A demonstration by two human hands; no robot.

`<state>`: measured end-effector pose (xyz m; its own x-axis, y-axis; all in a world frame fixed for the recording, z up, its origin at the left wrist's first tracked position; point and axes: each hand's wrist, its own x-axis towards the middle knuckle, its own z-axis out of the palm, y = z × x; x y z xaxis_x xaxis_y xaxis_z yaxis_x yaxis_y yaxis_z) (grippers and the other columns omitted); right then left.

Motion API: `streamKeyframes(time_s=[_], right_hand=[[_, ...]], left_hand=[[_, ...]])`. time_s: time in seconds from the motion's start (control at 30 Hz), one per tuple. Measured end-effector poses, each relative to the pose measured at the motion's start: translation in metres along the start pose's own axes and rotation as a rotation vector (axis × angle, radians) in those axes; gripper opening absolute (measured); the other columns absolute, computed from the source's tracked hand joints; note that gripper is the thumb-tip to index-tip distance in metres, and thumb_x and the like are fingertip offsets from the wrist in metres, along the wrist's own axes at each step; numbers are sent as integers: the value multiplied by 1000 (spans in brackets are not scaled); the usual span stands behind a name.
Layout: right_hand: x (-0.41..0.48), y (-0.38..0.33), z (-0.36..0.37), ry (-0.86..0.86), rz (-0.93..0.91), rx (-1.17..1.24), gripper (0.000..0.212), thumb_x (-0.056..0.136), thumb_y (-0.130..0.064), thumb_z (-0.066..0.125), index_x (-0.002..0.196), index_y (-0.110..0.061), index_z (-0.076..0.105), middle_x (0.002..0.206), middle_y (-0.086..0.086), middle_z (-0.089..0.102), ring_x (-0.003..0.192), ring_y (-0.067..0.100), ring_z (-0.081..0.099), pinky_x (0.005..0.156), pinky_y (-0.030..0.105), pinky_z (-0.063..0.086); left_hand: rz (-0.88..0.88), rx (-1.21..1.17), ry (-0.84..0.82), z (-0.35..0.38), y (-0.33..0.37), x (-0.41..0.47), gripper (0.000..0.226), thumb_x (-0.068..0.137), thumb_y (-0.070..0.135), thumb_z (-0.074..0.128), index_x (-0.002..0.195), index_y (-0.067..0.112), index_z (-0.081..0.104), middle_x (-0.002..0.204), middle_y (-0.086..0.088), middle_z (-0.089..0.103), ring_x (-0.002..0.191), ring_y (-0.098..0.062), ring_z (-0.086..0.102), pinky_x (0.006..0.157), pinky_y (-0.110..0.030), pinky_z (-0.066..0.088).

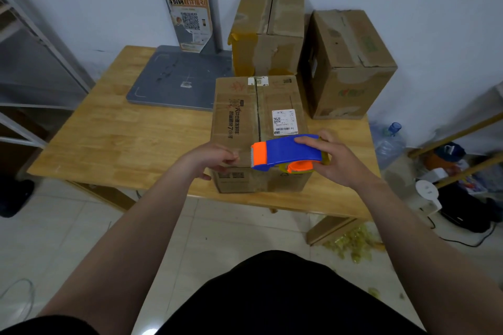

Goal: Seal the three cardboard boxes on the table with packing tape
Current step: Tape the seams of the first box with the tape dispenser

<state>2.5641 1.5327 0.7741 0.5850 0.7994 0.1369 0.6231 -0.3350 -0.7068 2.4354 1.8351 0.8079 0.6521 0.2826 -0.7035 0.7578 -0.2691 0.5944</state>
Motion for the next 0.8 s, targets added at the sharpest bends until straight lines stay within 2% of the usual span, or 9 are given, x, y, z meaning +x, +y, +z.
streamKeyframes(time_s=[0.17, 0.27, 0.37, 0.5, 0.6, 0.7, 0.77, 0.8], right_hand=[[-4, 13, -3, 32, -15, -63, 78, 88, -3, 73, 143, -52, 46, 128, -7, 43, 122, 9, 45, 89, 12, 45], [-5, 20, -5, 54, -26, -74, 79, 87, -5, 76, 141, -54, 46, 128, -4, 44, 121, 10, 47, 89, 13, 46], [-7, 25, -9, 65, -43, -86, 80, 86, -5, 77, 141, -53, 46, 129, -3, 45, 120, 13, 49, 89, 23, 50], [-13, 37, -19, 97, -20, -134, 90, 82, 6, 74, 140, -57, 45, 124, -3, 45, 116, 15, 49, 91, 30, 50], [-19, 43, -22, 133, -63, -165, 87, 79, 11, 74, 140, -47, 51, 118, -5, 45, 113, 7, 49, 93, 19, 45], [-18, 43, -14, 150, -79, -197, 73, 80, 9, 75, 139, -29, 57, 118, -5, 44, 112, 1, 46, 95, 9, 38], [-15, 44, -6, 131, -84, -245, 72, 81, 5, 76, 140, -31, 56, 120, -2, 45, 112, 9, 46, 95, 10, 37], [-13, 45, -3, 119, -85, -267, 73, 82, 3, 76, 141, -33, 55, 121, 0, 46, 113, 12, 45, 94, 11, 37]], left_hand=[[-14, 0, 19, -1, -8, 6, 8, 99, 36, 64, 103, 32, 70, 114, 6, 69, 104, -16, 64, 99, -52, 48], [-8, -19, 60, -6, -15, 11, 6, 98, 36, 65, 100, 33, 70, 114, 6, 70, 106, -16, 64, 97, -50, 47], [-14, -14, 79, -12, -25, 14, 18, 98, 38, 66, 110, 26, 71, 115, 4, 71, 106, -16, 64, 96, -51, 46], [-52, -14, 171, -27, -47, 15, 25, 98, 38, 65, 114, 20, 72, 124, 3, 63, 106, -17, 63, 102, -54, 45], [-33, -1, 156, -34, -67, 17, 22, 100, 40, 62, 109, 23, 73, 126, 2, 60, 106, -17, 61, 100, -50, 45], [21, -8, 170, -28, -78, 24, 26, 103, 41, 56, 105, 23, 74, 122, 0, 61, 102, -17, 61, 88, -42, 45], [55, -36, 232, -23, -83, 27, 28, 104, 36, 56, 103, 16, 74, 117, -3, 62, 100, -21, 62, 71, -34, 44], [82, -50, 263, -22, -86, 29, 27, 104, 33, 56, 98, 14, 75, 114, -4, 63, 101, -23, 62, 67, -33, 46]])
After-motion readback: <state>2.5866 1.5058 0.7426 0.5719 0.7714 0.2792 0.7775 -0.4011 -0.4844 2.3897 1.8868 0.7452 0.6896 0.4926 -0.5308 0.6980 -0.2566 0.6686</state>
